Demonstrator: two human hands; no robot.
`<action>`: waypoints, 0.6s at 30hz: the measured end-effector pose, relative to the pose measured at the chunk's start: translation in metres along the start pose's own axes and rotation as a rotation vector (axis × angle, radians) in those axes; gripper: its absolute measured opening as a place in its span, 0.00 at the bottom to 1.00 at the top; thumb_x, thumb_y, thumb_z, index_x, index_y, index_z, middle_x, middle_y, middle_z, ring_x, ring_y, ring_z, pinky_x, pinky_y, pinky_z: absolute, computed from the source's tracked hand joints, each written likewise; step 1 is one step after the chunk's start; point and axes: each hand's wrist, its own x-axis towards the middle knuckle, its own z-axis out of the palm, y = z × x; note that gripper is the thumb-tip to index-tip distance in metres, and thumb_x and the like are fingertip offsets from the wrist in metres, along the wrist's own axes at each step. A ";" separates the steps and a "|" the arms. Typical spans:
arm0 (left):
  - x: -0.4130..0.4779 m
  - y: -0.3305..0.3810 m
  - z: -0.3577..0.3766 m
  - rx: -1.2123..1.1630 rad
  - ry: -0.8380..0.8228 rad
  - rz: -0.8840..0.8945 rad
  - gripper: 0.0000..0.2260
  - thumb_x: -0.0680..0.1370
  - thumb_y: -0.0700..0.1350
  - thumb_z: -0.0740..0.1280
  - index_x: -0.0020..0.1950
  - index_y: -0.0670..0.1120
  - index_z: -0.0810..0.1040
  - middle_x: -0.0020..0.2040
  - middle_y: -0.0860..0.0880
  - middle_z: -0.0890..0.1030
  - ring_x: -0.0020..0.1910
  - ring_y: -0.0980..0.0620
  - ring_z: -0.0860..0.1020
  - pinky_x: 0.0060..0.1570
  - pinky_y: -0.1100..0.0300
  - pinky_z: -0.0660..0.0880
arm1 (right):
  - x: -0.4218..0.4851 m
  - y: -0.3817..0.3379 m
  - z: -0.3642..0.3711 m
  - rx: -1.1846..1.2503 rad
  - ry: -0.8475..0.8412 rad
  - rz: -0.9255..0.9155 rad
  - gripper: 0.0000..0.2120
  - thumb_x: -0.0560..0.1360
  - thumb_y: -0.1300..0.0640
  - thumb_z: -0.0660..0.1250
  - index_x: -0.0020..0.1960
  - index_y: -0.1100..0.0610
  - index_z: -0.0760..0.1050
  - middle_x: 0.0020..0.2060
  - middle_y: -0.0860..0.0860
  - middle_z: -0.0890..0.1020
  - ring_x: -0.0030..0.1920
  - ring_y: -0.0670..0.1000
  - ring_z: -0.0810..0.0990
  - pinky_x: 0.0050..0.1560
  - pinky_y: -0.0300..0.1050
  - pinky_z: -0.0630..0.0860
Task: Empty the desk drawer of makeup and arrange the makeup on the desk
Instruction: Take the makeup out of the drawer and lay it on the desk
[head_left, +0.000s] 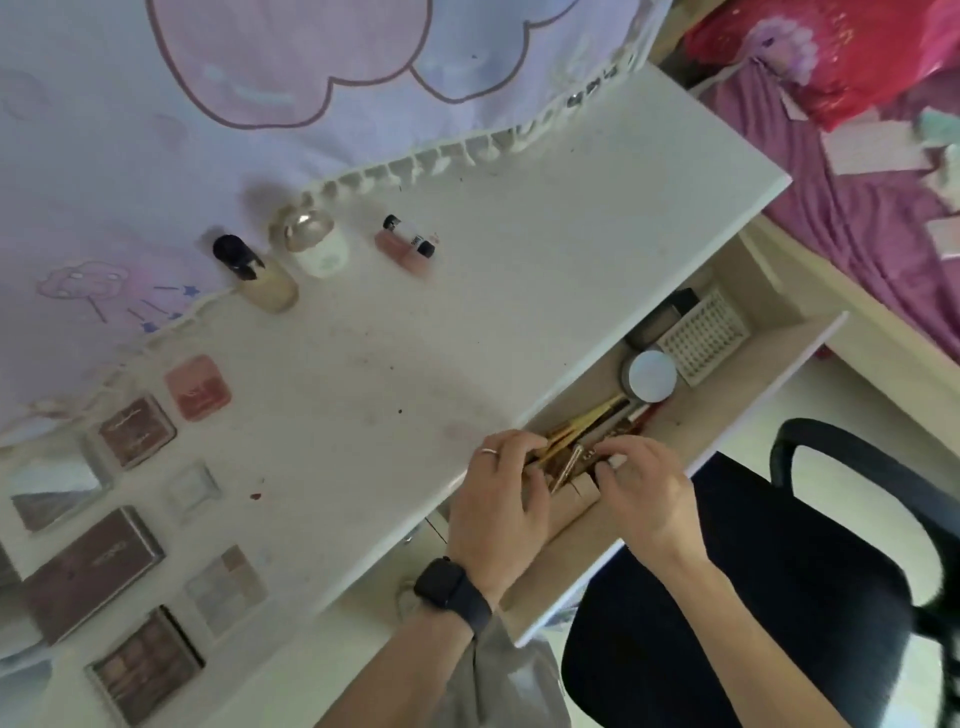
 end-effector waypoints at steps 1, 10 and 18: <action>-0.003 0.002 0.013 0.021 -0.061 0.001 0.13 0.77 0.41 0.68 0.62 0.51 0.76 0.56 0.51 0.78 0.52 0.53 0.77 0.44 0.63 0.77 | -0.001 0.012 -0.006 -0.029 -0.001 0.012 0.10 0.75 0.65 0.73 0.55 0.58 0.83 0.52 0.51 0.83 0.55 0.54 0.80 0.56 0.52 0.79; -0.003 -0.014 0.095 0.262 -0.648 -0.190 0.22 0.79 0.46 0.63 0.73 0.51 0.65 0.69 0.47 0.69 0.67 0.45 0.68 0.61 0.50 0.74 | 0.089 0.079 -0.021 -0.343 -0.176 0.237 0.26 0.76 0.50 0.70 0.71 0.57 0.71 0.69 0.59 0.71 0.67 0.63 0.70 0.66 0.58 0.70; 0.009 -0.016 0.108 0.291 -0.734 -0.232 0.19 0.79 0.47 0.63 0.71 0.50 0.67 0.67 0.45 0.71 0.66 0.45 0.70 0.63 0.51 0.73 | 0.150 0.101 0.010 -0.449 -0.265 0.314 0.38 0.74 0.45 0.74 0.73 0.61 0.59 0.69 0.63 0.69 0.67 0.66 0.72 0.60 0.61 0.75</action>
